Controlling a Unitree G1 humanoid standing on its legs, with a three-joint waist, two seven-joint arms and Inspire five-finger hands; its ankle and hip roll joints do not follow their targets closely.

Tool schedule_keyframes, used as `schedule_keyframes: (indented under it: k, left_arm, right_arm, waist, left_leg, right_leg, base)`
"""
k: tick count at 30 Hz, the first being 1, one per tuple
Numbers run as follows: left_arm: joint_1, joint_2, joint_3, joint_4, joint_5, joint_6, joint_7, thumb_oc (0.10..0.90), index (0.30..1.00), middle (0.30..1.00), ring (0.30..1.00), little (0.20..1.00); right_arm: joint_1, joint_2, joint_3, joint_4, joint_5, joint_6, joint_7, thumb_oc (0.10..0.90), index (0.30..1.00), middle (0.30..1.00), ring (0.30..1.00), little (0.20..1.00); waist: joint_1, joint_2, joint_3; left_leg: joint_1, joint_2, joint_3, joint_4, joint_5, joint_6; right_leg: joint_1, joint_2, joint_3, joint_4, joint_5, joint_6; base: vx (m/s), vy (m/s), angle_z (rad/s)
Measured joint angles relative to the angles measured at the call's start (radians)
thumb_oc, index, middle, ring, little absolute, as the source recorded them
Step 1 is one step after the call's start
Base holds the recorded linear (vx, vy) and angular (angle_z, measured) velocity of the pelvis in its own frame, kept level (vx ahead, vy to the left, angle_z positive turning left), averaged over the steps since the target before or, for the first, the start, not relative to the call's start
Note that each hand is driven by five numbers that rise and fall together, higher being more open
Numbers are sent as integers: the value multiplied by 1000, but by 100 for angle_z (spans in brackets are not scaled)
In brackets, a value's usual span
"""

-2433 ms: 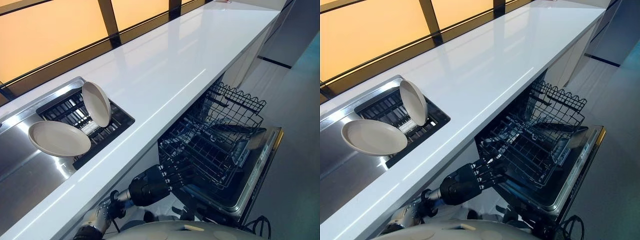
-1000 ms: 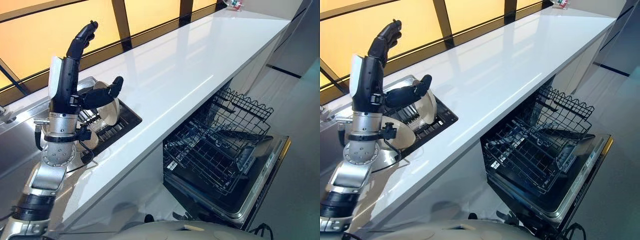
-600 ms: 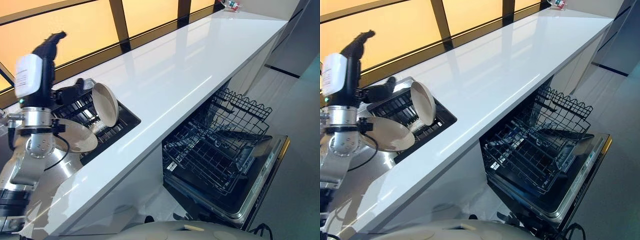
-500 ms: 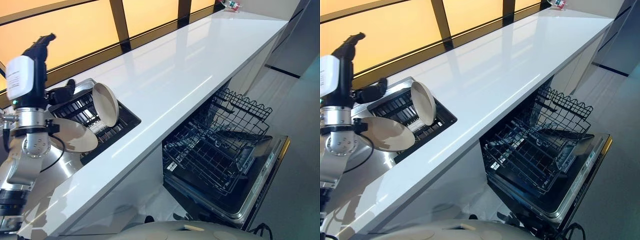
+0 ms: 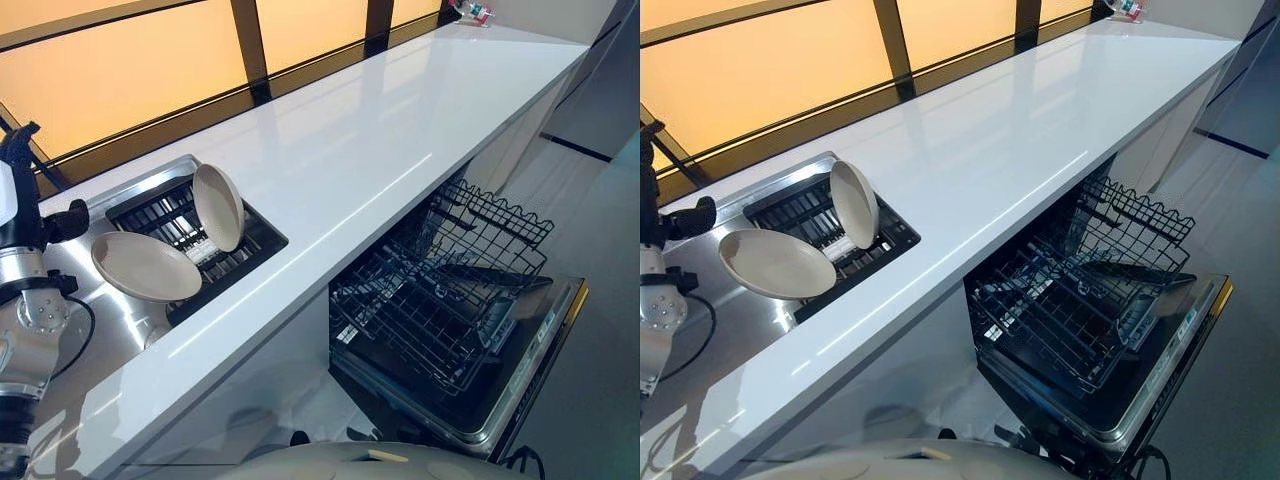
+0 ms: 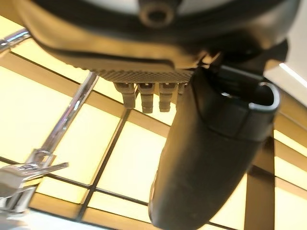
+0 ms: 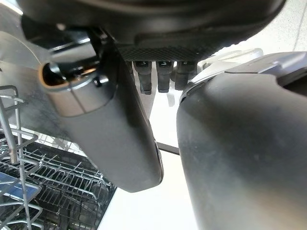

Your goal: Pick up plates and place into dishwasher.

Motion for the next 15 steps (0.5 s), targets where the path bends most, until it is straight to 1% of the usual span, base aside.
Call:
schedule_keyframes:
  k: [6,8,15]
  left_arm:
    - [4,8,1,18,127,1,0,800,900,900,900,900]
    - [4,24,1,45,181,2,-6,800,900,900,900,900]
    - [4,52,1,87,292,-3,-52,800,900,900,900,900]
  right_arm:
    - [0,0,-1,3,-9,2,1,800,900,900,900,900]
    - [-1,0,-1,3,-14,3,1,800,900,900,900,900]
    - [-2,0,-2,3,-15,4,1,800,900,900,900,900]
  waist:
    - [-1,0,-8]
    - [-1,0,-11]
    - [-1,-2,-14]
  left_leg:
    - [-2,0,2,0,0,0]
    - [-4,1,3,0,0,0]
    - [-5,0,6,0,0,0]
  right_leg:
    - [-2,-1,1,0,0,0]
    - [-5,-1,2,0,0,0]
    - [-11,-1,5,0,0,0]
  base:
    - [0,0,0]
    - [0,0,0]
    - [0,0,0]
